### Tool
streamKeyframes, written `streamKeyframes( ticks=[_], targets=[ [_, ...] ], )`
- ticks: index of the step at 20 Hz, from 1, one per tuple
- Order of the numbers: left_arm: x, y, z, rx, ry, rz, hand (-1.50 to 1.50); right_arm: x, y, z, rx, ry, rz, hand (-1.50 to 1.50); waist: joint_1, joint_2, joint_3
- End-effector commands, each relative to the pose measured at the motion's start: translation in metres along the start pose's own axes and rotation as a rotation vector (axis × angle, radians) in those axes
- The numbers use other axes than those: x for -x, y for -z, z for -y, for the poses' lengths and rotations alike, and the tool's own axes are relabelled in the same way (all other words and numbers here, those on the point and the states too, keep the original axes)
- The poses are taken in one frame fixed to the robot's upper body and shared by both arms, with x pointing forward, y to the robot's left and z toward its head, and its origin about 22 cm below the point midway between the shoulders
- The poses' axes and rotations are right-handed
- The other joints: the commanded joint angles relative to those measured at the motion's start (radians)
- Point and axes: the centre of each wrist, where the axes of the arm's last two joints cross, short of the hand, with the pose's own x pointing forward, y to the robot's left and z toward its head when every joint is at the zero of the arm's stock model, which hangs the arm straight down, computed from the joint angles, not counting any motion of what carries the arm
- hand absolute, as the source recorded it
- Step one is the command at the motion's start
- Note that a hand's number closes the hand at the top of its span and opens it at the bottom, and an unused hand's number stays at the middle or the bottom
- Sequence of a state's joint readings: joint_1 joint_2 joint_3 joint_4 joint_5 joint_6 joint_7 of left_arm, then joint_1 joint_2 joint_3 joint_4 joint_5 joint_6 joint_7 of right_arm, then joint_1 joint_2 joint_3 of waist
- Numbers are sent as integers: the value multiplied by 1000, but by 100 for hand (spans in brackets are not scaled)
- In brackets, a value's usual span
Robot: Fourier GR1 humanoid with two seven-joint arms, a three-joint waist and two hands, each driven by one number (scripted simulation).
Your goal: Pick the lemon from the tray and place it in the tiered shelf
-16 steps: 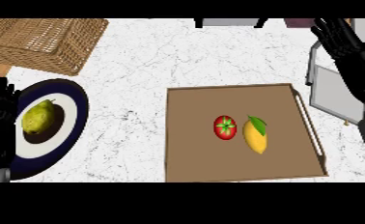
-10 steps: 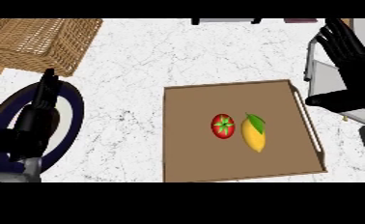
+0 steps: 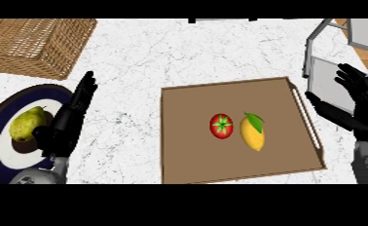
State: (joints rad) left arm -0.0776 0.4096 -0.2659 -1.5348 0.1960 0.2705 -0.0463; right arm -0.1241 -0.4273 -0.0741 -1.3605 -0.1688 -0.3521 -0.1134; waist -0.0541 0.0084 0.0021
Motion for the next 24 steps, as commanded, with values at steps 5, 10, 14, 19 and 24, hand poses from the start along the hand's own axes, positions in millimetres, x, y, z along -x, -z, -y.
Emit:
streamKeyframes(
  ticks=[5, 10, 14, 19, 24],
  targets=[
    [6, 16, 36, 87, -3, -17, 0, 47, -52, 17, 58, 183, 113, -150, 43, -9, -1],
    [-9, 29, 20, 84, 9, -8, 0, -10, -38, 25, -270, -76, 48, -150, 45, -12, -4],
    [-6, 21, 24, 104, -15, -13, 0, -59, -39, 24, -319, -158, 45, -150, 48, -13, -4],
    [9, 18, 30, 93, -5, -13, 0, -101, -43, 10, -404, -358, -16, -150, 58, -10, -6],
    [-7, 30, 40, 95, 8, -3, 0, -131, -52, 8, -564, -637, -87, -150, 59, -10, -6]
  ],
)
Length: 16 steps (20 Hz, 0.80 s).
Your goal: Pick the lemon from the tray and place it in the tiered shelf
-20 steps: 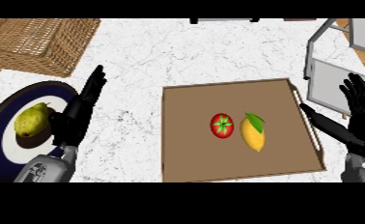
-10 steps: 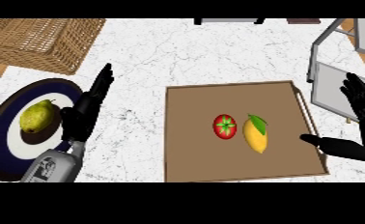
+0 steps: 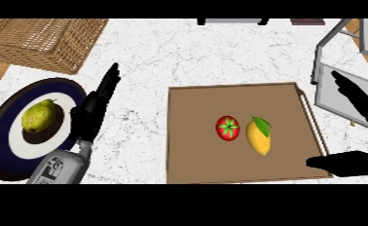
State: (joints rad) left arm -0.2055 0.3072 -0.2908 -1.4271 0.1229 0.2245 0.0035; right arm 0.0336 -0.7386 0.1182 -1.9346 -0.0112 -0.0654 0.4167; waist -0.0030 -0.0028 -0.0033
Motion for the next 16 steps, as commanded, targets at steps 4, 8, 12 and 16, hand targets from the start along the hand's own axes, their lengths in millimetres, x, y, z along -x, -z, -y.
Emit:
streamKeyframes(
  ticks=[4, 8, 12, 16],
  targets=[
    [0, 4, -2, 10, -6, -2, 0, -57, -12, 4, -103, -322, -135, -150, 9, 3, 0],
    [2, 2, -19, -2, -6, -11, 0, -76, -11, -11, -120, -292, -148, -150, 7, 3, 2],
    [9, 0, 18, -5, 12, 10, 0, -84, -13, -39, -115, -300, -155, -150, 5, 3, 3],
    [-7, 11, 5, 0, 2, -7, 0, -96, -21, -46, -107, -283, -147, -150, 3, 2, 3]
  ],
)
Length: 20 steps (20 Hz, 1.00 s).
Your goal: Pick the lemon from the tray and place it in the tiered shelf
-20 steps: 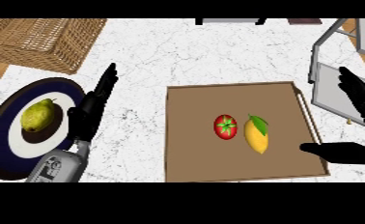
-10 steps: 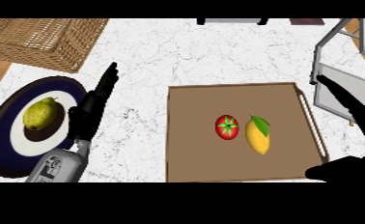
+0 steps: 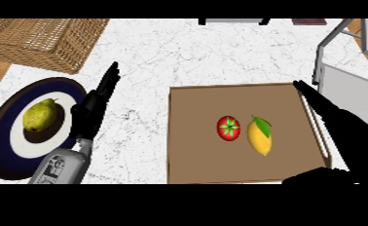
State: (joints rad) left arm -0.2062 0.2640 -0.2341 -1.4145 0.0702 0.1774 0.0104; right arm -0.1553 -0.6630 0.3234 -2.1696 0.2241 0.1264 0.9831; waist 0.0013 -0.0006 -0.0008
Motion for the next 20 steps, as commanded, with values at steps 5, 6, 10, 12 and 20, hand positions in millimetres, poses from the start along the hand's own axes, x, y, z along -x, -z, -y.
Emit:
streamKeyframes(
  ticks=[5, 6, 10, 12, 20],
  targets=[
    [9, -8, 8, 8, -6, 1, 0, -15, 6, -8, 32, -41, -52, -150, 0, 0, 0],
    [2, -9, 1, -9, -7, 6, 0, -12, 12, -28, 41, -28, -41, -150, 1, 0, 1],
    [0, 5, -11, -11, -16, 3, 0, 6, 0, -11, 27, -15, -58, -150, -4, 0, 1],
    [12, 2, 3, -4, -6, -3, 0, -23, 1, -38, 33, -25, -41, -150, -1, 1, 0],
    [1, 7, 18, 14, 3, 9, 0, -5, 7, -49, 30, -25, -80, -150, -5, 0, 1]
  ],
)
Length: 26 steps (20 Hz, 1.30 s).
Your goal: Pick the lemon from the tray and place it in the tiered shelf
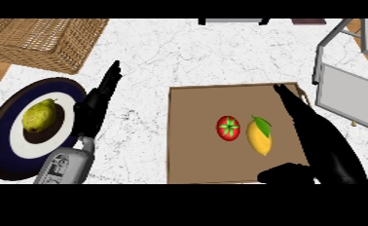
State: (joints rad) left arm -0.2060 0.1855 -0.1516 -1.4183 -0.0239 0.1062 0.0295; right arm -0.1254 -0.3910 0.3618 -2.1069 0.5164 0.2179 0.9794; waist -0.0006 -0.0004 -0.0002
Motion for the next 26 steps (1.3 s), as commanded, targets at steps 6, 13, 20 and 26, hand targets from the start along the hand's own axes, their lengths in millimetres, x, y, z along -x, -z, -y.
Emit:
streamKeyframes(
  ticks=[6, 13, 20, 26],
  targets=[
    [-1, -2, 7, -5, -10, -16, 0, 8, -5, -12, -24, -40, -63, -150, -3, -1, 0],
    [12, -8, -16, -1, -33, -7, 0, 20, 9, -33, -56, -89, -93, -150, -2, 0, 0],
    [0, -7, 5, -19, -4, -2, 0, 32, 36, -28, -20, -101, -105, -150, 0, 0, 0],
    [11, -4, -9, 6, -12, 6, 0, 35, 46, -51, -48, -102, -112, -150, 0, 0, 0]
  ],
)
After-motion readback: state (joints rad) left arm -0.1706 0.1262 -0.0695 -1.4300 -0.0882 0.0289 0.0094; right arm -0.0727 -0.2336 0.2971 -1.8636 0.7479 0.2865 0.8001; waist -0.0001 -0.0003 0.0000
